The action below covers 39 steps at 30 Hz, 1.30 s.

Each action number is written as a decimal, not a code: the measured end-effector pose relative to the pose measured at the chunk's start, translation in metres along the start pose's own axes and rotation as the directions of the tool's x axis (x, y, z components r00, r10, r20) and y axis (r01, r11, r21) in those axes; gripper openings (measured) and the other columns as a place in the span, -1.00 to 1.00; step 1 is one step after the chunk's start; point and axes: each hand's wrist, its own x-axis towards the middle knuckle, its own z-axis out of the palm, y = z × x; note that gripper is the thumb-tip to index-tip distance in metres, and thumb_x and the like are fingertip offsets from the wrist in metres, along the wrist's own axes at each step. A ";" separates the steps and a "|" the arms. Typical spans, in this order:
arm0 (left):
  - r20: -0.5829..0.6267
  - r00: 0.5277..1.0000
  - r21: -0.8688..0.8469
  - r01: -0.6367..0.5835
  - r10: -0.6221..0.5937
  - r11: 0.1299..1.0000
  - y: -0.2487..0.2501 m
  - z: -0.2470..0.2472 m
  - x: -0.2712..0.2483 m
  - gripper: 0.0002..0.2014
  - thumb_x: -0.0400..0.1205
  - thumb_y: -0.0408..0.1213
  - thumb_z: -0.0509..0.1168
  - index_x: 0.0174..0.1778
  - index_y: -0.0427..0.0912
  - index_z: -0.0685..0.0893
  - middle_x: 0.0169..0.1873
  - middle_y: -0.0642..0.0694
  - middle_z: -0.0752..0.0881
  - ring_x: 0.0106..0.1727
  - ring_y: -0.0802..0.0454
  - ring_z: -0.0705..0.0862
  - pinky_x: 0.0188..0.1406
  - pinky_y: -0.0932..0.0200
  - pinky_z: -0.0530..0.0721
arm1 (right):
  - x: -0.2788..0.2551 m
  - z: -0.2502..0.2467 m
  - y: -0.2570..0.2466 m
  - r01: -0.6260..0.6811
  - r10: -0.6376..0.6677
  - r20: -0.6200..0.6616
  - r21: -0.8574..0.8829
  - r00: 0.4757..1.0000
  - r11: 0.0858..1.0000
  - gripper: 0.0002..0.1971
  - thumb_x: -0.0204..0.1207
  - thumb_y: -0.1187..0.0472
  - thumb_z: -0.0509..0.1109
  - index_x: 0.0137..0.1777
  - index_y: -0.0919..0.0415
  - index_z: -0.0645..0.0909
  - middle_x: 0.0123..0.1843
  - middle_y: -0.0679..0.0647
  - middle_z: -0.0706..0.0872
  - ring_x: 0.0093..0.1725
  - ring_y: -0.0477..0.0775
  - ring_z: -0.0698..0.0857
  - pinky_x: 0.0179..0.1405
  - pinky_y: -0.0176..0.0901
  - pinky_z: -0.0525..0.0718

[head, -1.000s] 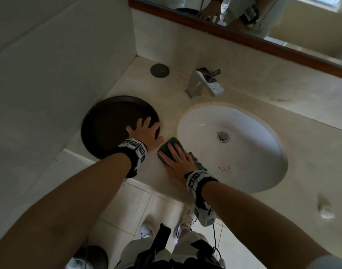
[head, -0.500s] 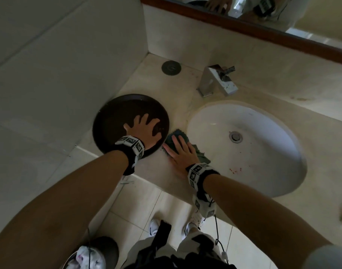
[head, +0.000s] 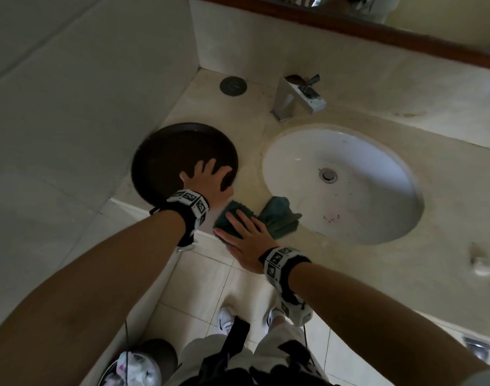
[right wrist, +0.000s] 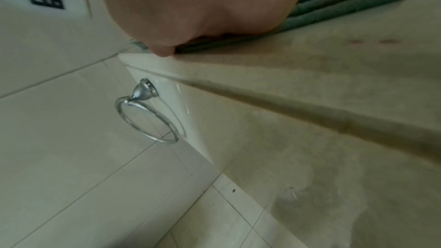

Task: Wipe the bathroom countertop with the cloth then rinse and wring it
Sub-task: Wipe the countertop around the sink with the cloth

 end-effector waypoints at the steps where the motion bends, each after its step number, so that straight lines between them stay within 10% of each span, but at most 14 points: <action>1: -0.003 1.000 0.003 -0.003 0.003 1.000 0.001 0.000 -0.001 -0.42 0.64 0.17 0.06 0.60 0.26 0.10 0.69 -0.05 -0.02 0.68 -0.22 -0.05 0.48 -0.55 0.11 | -0.007 0.002 0.001 0.026 -0.026 0.004 -0.003 1.000 1.000 -0.33 0.52 -0.21 -0.42 0.66 -0.28 -0.01 0.75 0.02 -0.10 0.72 0.17 -0.16 0.64 0.18 -0.12; 14: 0.010 1.000 -0.021 -0.004 0.004 1.000 0.017 -0.007 0.018 -0.41 0.64 0.18 0.06 0.61 0.25 0.11 0.70 -0.03 -0.02 0.69 -0.20 -0.07 0.49 -0.54 0.09 | 0.013 -0.013 0.064 -0.263 0.264 -0.012 0.056 0.964 0.963 -0.51 0.72 -0.17 -0.18 0.64 -0.36 -0.12 0.74 -0.09 -0.23 0.71 0.09 -0.26 0.64 0.10 -0.13; 31: 0.028 0.999 -0.014 0.045 -0.045 0.999 0.021 -0.017 0.047 -0.43 0.65 0.17 0.07 0.59 0.23 0.13 0.69 -0.04 -0.01 0.68 -0.22 -0.04 0.48 -0.55 0.10 | 0.064 -0.038 0.104 -0.237 0.189 0.161 0.369 0.969 0.899 -0.42 0.77 0.04 -0.01 0.71 0.01 -0.14 0.72 0.10 -0.33 0.71 0.22 -0.10 0.67 0.07 0.05; 36: 0.018 0.999 -0.004 -0.032 0.032 0.999 0.044 -0.016 0.048 -0.44 0.64 0.18 0.05 0.59 0.27 0.13 0.69 -0.04 0.00 0.68 -0.20 -0.04 0.49 -0.53 0.09 | 0.024 -0.045 0.114 -0.409 0.290 0.304 0.480 0.907 0.776 -0.43 0.77 0.02 -0.02 0.71 -0.07 -0.16 0.74 0.19 0.00 0.65 0.32 0.22 0.59 0.01 0.19; 39: 0.020 0.996 -0.003 -0.089 0.089 0.996 0.056 -0.014 0.048 -0.44 0.64 0.20 0.04 0.58 0.28 0.11 0.68 -0.02 0.00 0.67 -0.21 -0.04 0.49 -0.52 0.08 | -0.003 -0.057 0.120 -0.462 0.372 0.277 0.464 0.886 0.756 -0.53 0.77 0.02 -0.02 0.66 0.00 0.20 0.63 0.20 0.37 0.52 0.30 0.44 0.50 0.00 0.34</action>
